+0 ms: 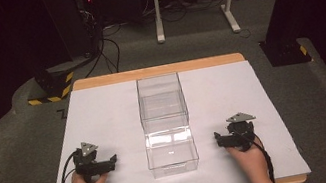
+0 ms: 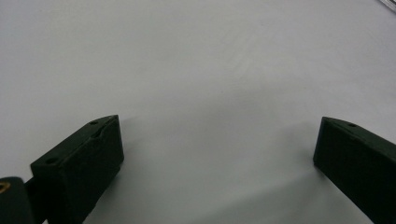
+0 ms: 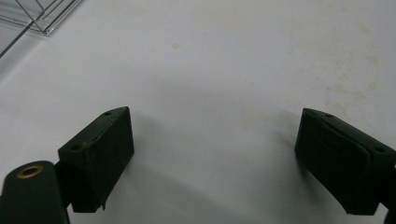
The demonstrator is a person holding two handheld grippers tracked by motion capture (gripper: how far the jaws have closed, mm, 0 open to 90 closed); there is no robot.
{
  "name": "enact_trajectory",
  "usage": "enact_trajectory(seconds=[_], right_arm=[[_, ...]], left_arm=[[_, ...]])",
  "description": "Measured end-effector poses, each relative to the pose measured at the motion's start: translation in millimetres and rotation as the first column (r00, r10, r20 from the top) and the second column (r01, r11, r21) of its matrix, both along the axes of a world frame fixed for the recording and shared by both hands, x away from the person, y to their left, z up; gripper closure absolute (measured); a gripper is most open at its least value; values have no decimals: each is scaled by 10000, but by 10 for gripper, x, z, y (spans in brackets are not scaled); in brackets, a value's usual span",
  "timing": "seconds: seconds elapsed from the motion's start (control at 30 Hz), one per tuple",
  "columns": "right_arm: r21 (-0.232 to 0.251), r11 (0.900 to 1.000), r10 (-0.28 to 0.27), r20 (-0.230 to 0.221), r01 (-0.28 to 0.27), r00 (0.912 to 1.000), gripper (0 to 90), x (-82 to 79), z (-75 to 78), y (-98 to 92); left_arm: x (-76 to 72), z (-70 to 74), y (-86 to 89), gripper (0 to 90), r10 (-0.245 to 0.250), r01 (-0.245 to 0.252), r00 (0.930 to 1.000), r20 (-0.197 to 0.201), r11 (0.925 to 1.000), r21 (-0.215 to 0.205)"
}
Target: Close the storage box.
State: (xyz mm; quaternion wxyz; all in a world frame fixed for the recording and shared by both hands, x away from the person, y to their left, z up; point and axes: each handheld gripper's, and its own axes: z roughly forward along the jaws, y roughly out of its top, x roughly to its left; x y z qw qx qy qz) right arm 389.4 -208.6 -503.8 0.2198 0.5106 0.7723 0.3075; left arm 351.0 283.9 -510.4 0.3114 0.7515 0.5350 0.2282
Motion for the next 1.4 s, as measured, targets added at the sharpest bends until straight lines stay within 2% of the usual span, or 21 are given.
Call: enact_trajectory(seconds=[0.1, 0.47, 0.67, 0.73, 0.87, 0.97, 1.03, 1.27, 1.3, 1.4], right_arm=[[-151, 9999, -38, 126, 40, 9999, 110, -9, 1, 14], [37, 10000, -63, -41, 63, 10000, 107, 2, -1, -2], [-30, 10000, 3, -18, -3, 10000, 112, -2, 7, -1], [-137, 9999, 106, 40, -106, 9999, 112, -10, 16, 3], [84, 9998, 202, 202, -203, 9996, 110, -28, 49, 22], [62, 9993, 378, 380, -381, 9986, 109, -42, 76, 48], [346, 9982, 475, 550, -494, 9974, 109, -60, 106, 59], [509, 9949, 830, 766, -871, 9936, 109, -94, 140, 103], [444, 9941, 947, 911, -991, 9913, 109, -106, 146, 120], [595, 9930, 967, 888, -1022, 9913, 109, -113, 158, 124]], left_arm=[[1, 0, 1, 18, -8, 8, 10000, 14, 10000, 25], [-1, -1, 0, 17, 7, -7, 10000, 11, 10000, 1], [1, -2, -1, 16, 13, -13, 10000, 8, 10000, -7], [1, -2, 0, 16, 5, -5, 10000, 16, 10000, 17], [0, -3, -1, 15, 16, -16, 10000, 25, 10000, 38], [0, -3, -3, 14, 34, -34, 10000, 19, 10000, 25], [0, -4, -4, 11, 51, -51, 10000, 11, 10000, 7], [3, -5, -2, 3, 83, -83, 10000, -16, 10000, 10], [3, -5, -2, 2, 73, -73, 10000, -22, 10000, 9], [2, -4, -3, 2, 74, -74, 10000, -13, 10000, 22]])
